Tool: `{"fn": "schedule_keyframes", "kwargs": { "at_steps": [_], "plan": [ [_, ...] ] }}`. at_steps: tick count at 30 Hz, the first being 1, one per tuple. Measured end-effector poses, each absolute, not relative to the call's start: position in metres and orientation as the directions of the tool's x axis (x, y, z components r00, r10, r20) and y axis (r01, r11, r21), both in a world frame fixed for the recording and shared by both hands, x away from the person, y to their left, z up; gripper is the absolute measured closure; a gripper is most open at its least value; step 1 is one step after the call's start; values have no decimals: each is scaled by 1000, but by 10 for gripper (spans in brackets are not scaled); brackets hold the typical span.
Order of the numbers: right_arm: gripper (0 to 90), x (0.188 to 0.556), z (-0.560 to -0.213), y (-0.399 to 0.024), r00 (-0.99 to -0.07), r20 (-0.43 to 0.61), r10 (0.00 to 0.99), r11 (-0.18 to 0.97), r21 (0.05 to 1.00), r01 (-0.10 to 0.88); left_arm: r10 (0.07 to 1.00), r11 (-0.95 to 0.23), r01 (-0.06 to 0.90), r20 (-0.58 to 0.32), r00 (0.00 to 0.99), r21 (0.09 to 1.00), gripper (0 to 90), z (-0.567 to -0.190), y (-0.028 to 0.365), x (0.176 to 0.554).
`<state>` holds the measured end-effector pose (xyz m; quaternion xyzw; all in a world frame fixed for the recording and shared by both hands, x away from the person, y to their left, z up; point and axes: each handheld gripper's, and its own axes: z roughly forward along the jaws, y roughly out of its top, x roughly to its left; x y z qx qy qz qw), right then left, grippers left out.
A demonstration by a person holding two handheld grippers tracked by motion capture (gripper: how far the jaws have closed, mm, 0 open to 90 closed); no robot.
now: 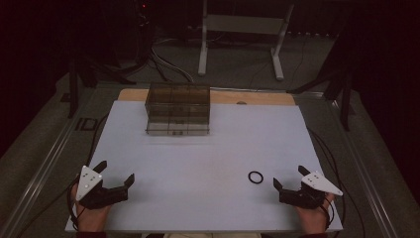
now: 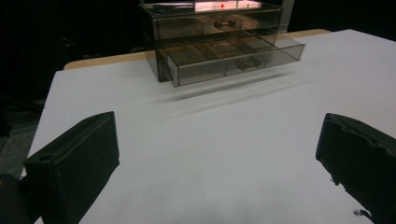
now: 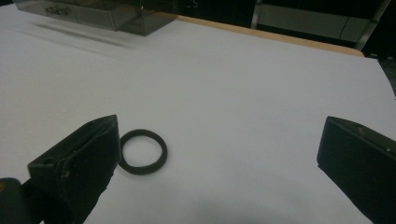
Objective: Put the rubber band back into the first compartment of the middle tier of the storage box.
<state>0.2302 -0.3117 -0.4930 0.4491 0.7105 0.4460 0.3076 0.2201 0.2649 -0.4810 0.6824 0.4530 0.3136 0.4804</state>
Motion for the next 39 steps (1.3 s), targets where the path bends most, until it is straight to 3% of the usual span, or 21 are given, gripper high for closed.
{"fn": "schedule_keyframes", "kwargs": {
  "at_steps": [19, 34, 39],
  "plan": [
    [27, 235, -482, -299, -405, -16, 914, 176, 915, 362, 934, -131, 311, 12, 358, 941, 2, -481, 267, 217],
    [23, 266, -480, -280, -418, 15, 908, 208, 851, 482, 940, -147, 310, 35, 339, 939, 2, -483, 266, 218],
    [75, 275, -484, -275, -422, 30, 906, 212, 831, 515, 939, -164, 311, 52, 340, 936, 3, -484, 265, 219]
  ]
}}
